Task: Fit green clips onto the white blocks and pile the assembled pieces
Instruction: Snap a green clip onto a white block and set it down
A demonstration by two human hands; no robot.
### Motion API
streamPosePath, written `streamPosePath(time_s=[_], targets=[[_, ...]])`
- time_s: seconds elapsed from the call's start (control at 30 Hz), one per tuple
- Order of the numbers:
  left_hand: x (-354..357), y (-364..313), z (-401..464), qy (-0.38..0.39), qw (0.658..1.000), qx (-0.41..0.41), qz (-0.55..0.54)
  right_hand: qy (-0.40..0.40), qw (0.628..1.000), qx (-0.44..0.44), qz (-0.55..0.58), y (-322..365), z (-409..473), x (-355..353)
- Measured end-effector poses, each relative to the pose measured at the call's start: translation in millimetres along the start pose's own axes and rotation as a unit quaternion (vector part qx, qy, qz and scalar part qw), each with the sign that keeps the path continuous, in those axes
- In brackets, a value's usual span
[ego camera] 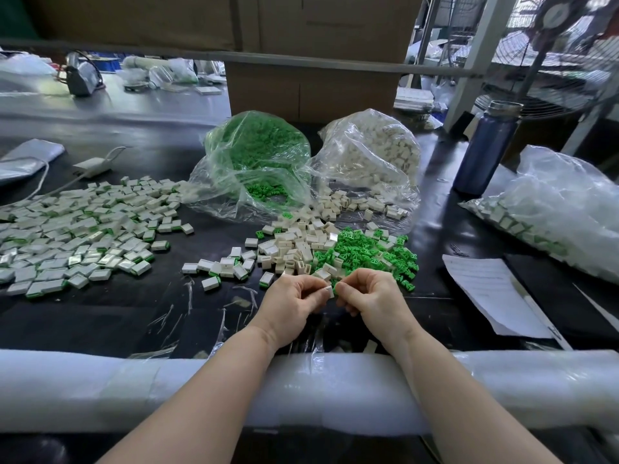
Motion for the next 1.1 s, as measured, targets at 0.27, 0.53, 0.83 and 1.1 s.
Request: streamPosePath(time_s=[0.27, 0.53, 0.83, 1.1], targets=[[2.3, -0.8, -1.5, 0.023, 0.999, 0.01, 0.028, -0.002, 1.0, 0.001, -0.029, -0.1, 0.7, 0.7], [3.3, 0.4, -2.4, 0.037, 0.999, 0.003, 0.035, 0.019, 0.998, -0.02, -0.052, 1.5, -1.2, 3.1], [2.6, -8.6, -2.4, -0.011, 0.999, 0.03, 0.027, 0.02, 0.997, -0.04, 0.067, 3.5, -2.0, -1.0], [-1.3, -4.1, -0.7, -0.03, 1.0, 0.001, 0.005, 0.05, 0.995, -0.059, 0.066, 5.7, -4.4, 2.3]])
Point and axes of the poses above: each hand's wrist, its own z-axis towards the middle knuckle, its own x-axis out of the palm, y = z × x, the point moved 5 cm from there along z, towards the middle knuckle, and after that the axes turned 11 degrees about x, right-handed, at the moved point
